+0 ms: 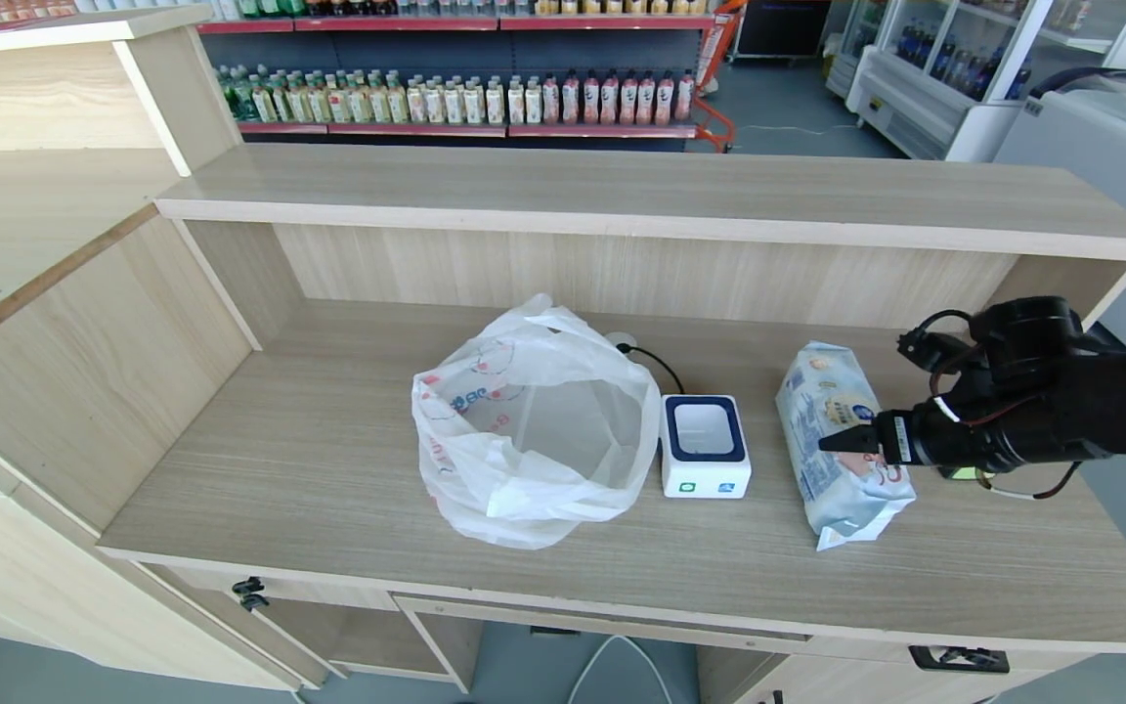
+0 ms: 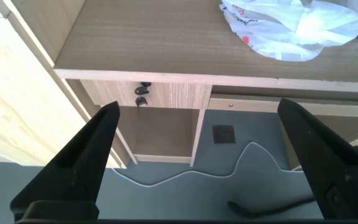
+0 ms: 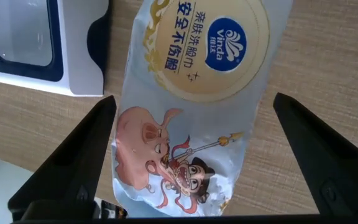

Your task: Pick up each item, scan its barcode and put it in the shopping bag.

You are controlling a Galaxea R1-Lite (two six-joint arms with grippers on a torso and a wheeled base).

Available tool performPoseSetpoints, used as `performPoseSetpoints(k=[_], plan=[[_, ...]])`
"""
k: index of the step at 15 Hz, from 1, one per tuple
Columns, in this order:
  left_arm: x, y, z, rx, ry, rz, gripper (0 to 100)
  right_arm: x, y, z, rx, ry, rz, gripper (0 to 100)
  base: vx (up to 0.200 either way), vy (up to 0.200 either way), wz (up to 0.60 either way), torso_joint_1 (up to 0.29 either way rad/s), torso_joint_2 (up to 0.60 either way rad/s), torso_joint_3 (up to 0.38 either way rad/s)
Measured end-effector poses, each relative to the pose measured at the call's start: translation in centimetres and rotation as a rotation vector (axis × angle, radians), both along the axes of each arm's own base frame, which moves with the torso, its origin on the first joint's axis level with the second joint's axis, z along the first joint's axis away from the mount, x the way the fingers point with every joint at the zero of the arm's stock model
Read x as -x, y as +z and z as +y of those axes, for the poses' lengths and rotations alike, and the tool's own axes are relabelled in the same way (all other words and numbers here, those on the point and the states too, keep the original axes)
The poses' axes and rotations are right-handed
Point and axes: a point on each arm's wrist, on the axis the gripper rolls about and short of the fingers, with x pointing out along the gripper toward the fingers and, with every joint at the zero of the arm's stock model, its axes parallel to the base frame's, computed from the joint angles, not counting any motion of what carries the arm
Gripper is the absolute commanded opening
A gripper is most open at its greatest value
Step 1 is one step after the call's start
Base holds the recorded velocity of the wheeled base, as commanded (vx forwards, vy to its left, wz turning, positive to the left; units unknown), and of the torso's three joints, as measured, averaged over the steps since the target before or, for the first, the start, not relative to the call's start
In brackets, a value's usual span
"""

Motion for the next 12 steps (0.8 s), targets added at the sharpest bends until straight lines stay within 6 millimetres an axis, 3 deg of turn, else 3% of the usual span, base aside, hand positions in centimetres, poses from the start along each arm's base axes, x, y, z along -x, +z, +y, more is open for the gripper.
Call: performPoseSetpoints(k=[5,12], plan=[[0.0,0.0,0.0,0.000,0.000,0.000,100,-1.2,-2.1,1.0,0.000,0.028,0.011,100,0.000,0.000,0.00,0.000,0.00,0.000],[0.0,0.0,0.0,0.000,0.000,0.000,100,-2.5,-3.9,0.7,0.029,0.031,-0.044,100,0.000,0.000,0.00,0.000,0.00,0.000]])
